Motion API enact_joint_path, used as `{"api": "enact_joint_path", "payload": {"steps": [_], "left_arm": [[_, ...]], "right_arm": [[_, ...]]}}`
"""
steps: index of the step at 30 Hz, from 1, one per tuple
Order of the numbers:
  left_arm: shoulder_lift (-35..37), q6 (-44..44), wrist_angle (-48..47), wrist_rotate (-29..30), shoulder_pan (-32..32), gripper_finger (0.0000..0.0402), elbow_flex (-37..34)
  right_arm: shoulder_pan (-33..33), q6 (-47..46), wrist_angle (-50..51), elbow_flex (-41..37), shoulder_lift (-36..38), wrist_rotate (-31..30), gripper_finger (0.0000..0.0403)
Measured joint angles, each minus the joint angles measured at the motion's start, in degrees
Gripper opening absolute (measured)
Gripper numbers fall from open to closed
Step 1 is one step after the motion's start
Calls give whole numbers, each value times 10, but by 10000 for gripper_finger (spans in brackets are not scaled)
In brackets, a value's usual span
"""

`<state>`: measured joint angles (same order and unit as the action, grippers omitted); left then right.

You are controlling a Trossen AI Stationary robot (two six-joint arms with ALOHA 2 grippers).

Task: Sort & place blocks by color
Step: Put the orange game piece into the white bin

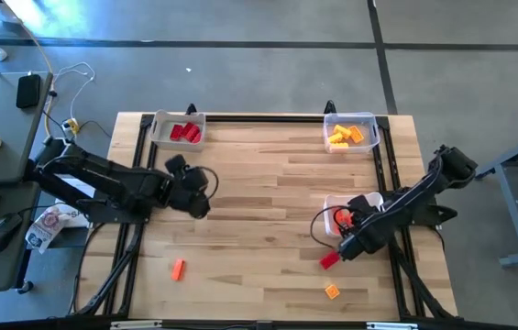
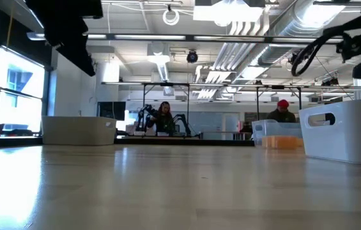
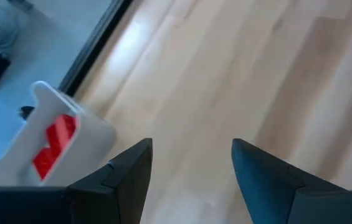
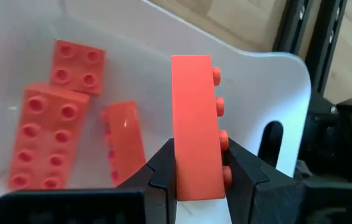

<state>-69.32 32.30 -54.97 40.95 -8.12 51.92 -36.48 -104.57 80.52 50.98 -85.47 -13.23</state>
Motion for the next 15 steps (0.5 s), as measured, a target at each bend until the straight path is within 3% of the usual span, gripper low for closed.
{"api": "enact_joint_path", "payload": {"steps": [8,15], "left_arm": [[0,-49,27,-1,88,207,0],[0,-49,26,-28,123,207,0]], "right_arm": [[25,17,-14,-16,0,12,75],[36,34,-17,-16,1,2,128]]}}
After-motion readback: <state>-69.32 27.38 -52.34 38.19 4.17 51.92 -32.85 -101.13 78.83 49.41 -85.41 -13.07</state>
